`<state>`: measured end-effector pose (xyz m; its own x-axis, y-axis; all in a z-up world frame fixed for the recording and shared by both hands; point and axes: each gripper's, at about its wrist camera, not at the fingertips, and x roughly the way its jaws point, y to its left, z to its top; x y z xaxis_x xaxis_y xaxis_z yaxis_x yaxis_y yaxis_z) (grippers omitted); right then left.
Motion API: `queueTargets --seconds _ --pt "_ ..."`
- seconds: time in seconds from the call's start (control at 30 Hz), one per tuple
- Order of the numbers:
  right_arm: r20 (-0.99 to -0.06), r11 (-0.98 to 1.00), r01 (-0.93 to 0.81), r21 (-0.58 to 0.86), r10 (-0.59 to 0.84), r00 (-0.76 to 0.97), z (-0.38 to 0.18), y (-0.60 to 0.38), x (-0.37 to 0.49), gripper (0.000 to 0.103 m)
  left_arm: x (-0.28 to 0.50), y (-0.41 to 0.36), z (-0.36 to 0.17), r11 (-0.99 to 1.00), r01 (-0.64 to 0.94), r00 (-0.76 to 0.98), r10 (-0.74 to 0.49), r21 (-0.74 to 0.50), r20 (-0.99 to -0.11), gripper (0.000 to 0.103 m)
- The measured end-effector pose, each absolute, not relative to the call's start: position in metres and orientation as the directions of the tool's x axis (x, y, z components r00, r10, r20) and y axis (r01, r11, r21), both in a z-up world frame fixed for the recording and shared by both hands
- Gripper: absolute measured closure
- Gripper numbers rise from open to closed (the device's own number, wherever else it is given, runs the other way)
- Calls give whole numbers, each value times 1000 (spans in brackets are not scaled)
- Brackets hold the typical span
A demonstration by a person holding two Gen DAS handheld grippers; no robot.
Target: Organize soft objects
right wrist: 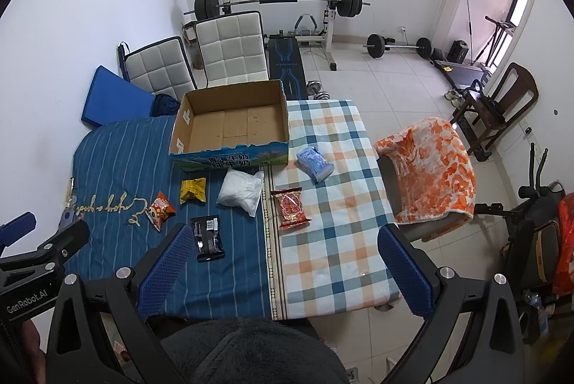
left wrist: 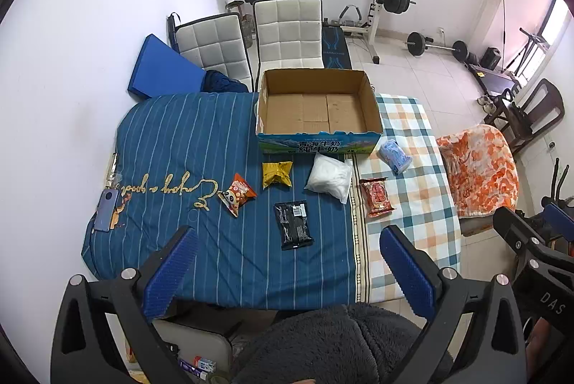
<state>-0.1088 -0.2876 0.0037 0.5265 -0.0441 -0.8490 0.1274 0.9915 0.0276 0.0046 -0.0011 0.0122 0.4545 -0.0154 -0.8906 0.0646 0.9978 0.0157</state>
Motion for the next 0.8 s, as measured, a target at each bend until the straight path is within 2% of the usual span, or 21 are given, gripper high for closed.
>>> queueTargets --seconds 0.8 --pt "-840 989 146 39 -47 541 5 -296 -109 0 9 -3 17 998 69 465 -27 6 -885 0"
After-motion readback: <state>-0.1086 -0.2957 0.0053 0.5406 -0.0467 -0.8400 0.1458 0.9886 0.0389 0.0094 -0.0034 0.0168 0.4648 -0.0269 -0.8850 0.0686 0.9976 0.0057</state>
